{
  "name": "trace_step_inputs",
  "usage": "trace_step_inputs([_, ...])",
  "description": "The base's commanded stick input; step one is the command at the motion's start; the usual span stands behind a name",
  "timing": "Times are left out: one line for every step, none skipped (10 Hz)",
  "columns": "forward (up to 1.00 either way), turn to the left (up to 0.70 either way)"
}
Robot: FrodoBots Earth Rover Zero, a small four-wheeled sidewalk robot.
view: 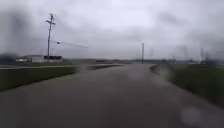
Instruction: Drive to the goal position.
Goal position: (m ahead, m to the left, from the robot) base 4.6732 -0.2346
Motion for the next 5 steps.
trace_step_inputs([0.5,-0.01])
trace_step_inputs([0.5,-0.01])
trace_step_inputs([0.5,-0.01])
trace_step_inputs([0.5,-0.01])
trace_step_inputs([0.5,-0.01])
